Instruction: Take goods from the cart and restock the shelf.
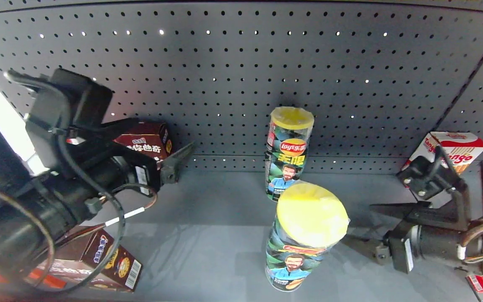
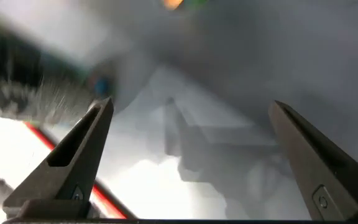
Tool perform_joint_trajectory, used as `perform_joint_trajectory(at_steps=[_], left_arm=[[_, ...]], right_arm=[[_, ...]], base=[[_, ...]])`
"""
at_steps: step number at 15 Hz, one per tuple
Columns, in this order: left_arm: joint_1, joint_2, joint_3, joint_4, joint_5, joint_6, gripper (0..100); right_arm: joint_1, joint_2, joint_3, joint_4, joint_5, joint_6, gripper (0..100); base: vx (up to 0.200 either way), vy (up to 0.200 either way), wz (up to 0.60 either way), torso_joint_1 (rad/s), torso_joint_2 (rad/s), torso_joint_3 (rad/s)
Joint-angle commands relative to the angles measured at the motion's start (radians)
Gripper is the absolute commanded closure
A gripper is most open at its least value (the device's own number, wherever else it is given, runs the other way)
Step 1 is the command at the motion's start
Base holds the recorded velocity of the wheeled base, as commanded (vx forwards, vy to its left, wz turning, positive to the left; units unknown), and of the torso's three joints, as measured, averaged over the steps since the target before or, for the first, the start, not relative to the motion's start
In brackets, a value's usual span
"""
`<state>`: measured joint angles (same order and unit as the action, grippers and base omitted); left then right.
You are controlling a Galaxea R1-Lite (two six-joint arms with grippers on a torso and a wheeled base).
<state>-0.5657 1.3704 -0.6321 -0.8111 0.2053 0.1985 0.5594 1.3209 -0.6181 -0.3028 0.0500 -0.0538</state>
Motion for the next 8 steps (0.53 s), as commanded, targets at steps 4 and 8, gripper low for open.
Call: perform_joint_trajectory(at_steps=[4,8], left_arm=[[-0.086,-0.392,0.109,0.142,-0.001,0.117,0],[-0.123,-0.564,0.17,0.21,0.005,0.15,0]], right_arm=[[-0.211,-0.486,0.078,-0.082,-0.079,-0.001,0],[-0.239,-0.741,0.186,-0.032,-0.081,0.0,0]], base=[[0.0,0.0,0.0,0.0,0.0,0.0],[0.0,0.0,0.0,0.0,0.0,0.0]])
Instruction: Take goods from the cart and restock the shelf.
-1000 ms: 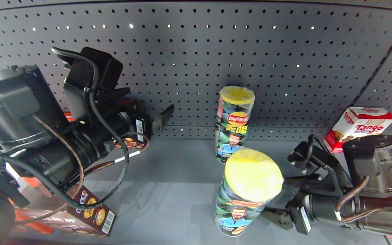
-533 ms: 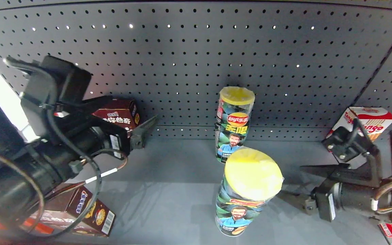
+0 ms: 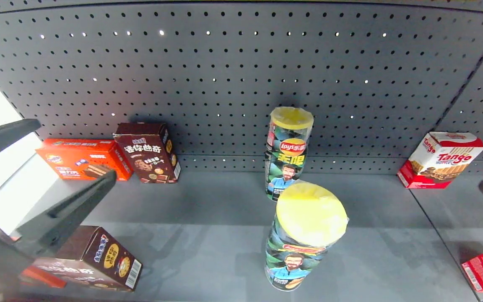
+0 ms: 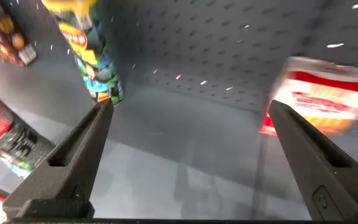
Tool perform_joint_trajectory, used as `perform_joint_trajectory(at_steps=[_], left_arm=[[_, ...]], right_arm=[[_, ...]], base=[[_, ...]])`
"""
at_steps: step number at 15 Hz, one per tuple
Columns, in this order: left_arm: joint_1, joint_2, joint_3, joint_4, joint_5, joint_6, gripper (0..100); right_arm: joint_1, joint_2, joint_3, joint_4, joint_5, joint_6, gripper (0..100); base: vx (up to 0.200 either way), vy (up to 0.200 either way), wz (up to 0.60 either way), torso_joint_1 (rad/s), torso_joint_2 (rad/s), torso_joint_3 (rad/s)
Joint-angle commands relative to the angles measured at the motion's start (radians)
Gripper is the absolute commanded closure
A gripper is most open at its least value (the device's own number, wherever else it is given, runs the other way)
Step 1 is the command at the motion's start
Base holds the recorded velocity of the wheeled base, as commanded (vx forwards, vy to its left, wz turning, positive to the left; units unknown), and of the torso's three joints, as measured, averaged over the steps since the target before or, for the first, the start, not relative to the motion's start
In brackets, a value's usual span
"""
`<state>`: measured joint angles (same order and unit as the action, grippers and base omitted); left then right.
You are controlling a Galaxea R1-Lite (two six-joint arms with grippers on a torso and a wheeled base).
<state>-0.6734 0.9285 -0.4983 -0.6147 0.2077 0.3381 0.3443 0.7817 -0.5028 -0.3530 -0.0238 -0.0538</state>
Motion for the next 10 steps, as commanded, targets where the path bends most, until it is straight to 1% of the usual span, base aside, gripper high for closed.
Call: perform_joint_trajectory(at_steps=[1,3,4,5,7,8,9,10], left_arm=[[-0.015,-0.169,0.047,0.018,0.001,0.022,0],[-0.015,-0.263,0.101,0.019,0.001,0.045,0],[-0.015,-0.313,0.132,0.038,0.001,0.056,0],[-0.015,-0.375,0.149,0.099,-0.001,0.062,0],[-0.015,-0.496,0.152,0.276,-0.005,0.061,0],[-0.015,-0.52,0.152,0.312,-0.005,0.061,0],[-0.015,-0.593,0.153,0.411,-0.005,0.058,0],[-0.015,-0.636,0.158,0.461,-0.005,0.056,0]], right_arm=[[-0.024,-0.259,0.101,0.035,-0.007,-0.001,0],[-0.025,-0.36,0.15,0.063,-0.007,-0.001,0],[-0.025,-0.404,0.168,0.085,-0.007,-0.001,0],[-0.024,-0.449,0.187,0.12,-0.007,-0.001,0],[-0.024,-0.535,0.208,0.212,-0.007,-0.003,0],[-0.025,-0.55,0.211,0.23,-0.007,-0.003,0],[-0.024,-0.602,0.217,0.285,-0.007,-0.003,0],[-0.025,-0.634,0.23,0.31,-0.007,-0.003,0]], base=[[0.0,0.0,0.0,0.0,0.0,0.0],[0.0,0.0,0.0,0.0,0.0,0.0],[0.0,0.0,0.0,0.0,0.0,0.0],[0.0,0.0,0.0,0.0,0.0,0.0],[0.0,0.0,0.0,0.0,0.0,0.0],[0.0,0.0,0.0,0.0,0.0,0.0],[0.0,0.0,0.0,0.0,0.0,0.0],[0.0,0.0,0.0,0.0,0.0,0.0]])
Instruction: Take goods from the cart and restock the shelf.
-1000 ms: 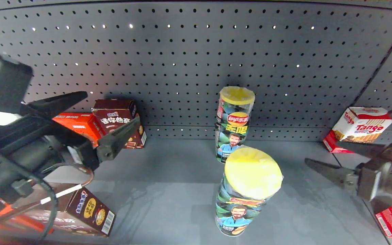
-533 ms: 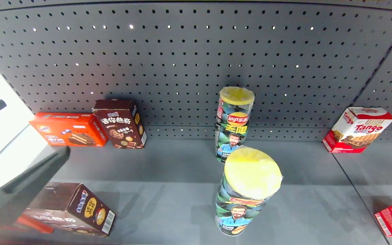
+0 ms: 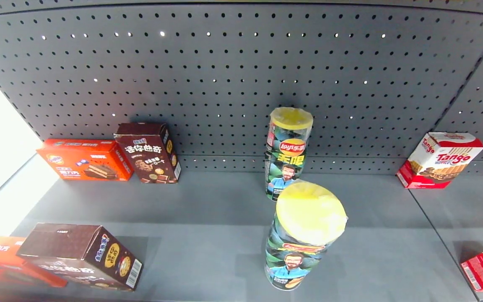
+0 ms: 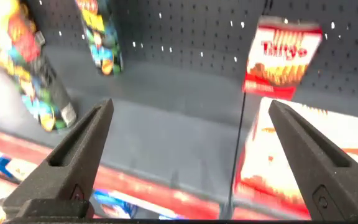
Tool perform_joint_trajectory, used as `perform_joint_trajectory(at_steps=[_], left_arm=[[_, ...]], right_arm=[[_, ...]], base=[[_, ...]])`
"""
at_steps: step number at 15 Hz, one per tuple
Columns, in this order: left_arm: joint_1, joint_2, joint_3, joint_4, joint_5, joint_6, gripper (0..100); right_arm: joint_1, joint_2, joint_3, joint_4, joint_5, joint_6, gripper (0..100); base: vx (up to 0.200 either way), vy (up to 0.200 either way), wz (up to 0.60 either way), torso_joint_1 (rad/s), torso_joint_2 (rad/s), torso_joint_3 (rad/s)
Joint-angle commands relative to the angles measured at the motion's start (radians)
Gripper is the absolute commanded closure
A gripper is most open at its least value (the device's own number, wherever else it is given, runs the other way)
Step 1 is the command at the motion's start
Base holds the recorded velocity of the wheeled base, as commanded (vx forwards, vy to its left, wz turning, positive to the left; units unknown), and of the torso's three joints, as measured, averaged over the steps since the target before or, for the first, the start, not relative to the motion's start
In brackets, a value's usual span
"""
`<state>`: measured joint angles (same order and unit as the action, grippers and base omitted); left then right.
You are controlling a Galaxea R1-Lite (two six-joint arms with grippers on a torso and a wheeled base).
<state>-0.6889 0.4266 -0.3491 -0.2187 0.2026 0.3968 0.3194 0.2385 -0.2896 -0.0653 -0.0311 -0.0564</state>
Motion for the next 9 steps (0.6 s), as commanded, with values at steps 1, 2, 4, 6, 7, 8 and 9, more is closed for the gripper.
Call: perform_joint_trajectory(at_steps=[1,2,4,6,7,8,9], left_arm=[[0.002,-0.163,0.018,0.098,0.0,-0.003,0],[0.003,-0.213,0.032,0.15,0.0,-0.003,0],[0.003,-0.267,0.055,0.206,0.0,-0.004,0],[0.003,-0.321,0.105,0.228,0.0,-0.006,0],[0.005,-0.344,0.139,0.237,0.0,-0.006,0],[0.009,-0.364,0.173,0.245,0.0,-0.006,0],[0.009,-0.382,0.205,0.249,0.0,-0.006,0]], right_arm=[[0.0,-0.116,0.027,0.036,-0.001,-0.002,0],[0.0,-0.156,0.047,0.064,-0.001,-0.002,0],[0.0,-0.2,0.066,0.105,-0.001,-0.002,0],[0.001,-0.239,0.098,0.137,0.0,-0.002,0],[0.001,-0.239,0.118,0.145,-0.001,-0.002,0],[0.001,-0.239,0.136,0.145,0.0,-0.002,0],[0.001,-0.239,0.165,0.145,0.0,-0.002,0]], base=[[0.0,0.0,0.0,0.0,0.0,0.0],[0.0,0.0,0.0,0.0,0.0,0.0],[0.0,0.0,0.0,0.0,0.0,0.0],[0.0,0.0,0.0,0.0,0.0,0.0],[0.0,0.0,0.0,0.0,0.0,0.0],[0.0,0.0,0.0,0.0,0.0,0.0],[0.0,0.0,0.0,0.0,0.0,0.0]])
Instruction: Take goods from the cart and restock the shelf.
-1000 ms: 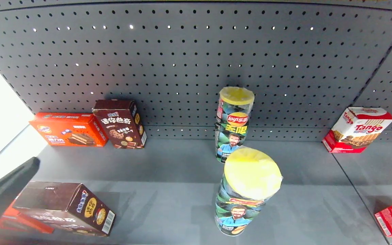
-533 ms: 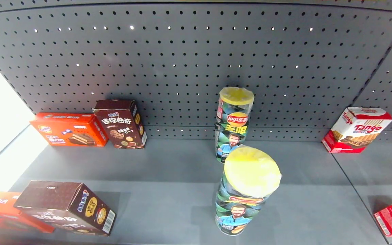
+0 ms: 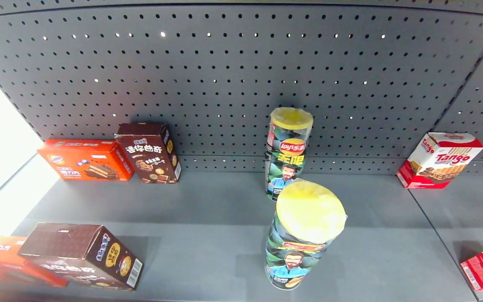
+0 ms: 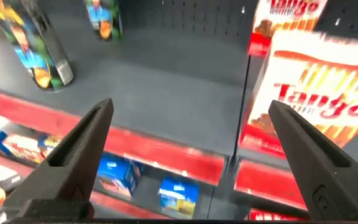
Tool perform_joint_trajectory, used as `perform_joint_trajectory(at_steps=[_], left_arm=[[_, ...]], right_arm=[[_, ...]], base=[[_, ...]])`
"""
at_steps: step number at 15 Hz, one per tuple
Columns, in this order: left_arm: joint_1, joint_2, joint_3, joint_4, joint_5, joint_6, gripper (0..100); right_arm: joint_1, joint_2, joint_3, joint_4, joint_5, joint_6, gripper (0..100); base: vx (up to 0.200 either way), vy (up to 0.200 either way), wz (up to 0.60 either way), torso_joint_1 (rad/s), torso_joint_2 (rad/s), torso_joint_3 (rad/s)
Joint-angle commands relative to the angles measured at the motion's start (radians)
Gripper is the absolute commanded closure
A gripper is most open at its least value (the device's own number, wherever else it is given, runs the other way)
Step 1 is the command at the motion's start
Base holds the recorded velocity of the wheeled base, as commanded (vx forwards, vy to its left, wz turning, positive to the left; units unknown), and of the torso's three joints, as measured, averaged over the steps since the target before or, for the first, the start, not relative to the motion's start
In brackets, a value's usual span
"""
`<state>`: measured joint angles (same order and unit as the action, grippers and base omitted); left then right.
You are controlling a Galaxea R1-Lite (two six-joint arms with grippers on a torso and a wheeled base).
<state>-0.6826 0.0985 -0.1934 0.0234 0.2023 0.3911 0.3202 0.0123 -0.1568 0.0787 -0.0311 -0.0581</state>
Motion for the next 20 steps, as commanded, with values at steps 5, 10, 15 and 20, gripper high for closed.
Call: perform_joint_trajectory(at_steps=[5,10,15,20], left_arm=[[0.044,-0.076,0.132,0.032,0.0,-0.035,0],[0.35,0.047,0.134,0.032,0.003,-0.089,0],[0.597,-0.006,0.138,0.026,-0.001,-0.13,0],[0.597,-0.006,0.138,0.026,-0.001,-0.132,0]], right_arm=[[-0.015,0.047,0.111,-0.019,-0.003,0.003,0],[-0.253,0.189,0.157,-0.079,-0.004,0.038,0],[-0.414,0.087,0.157,-0.082,0.026,0.061,0],[-0.334,-0.003,0.157,-0.079,0.045,0.06,0]], base=[[0.0,0.0,0.0,0.0,0.0,0.0],[0.0,0.0,0.0,0.0,0.0,0.0],[0.0,0.0,0.0,0.0,0.0,0.0],[0.0,0.0,0.0,0.0,0.0,0.0]])
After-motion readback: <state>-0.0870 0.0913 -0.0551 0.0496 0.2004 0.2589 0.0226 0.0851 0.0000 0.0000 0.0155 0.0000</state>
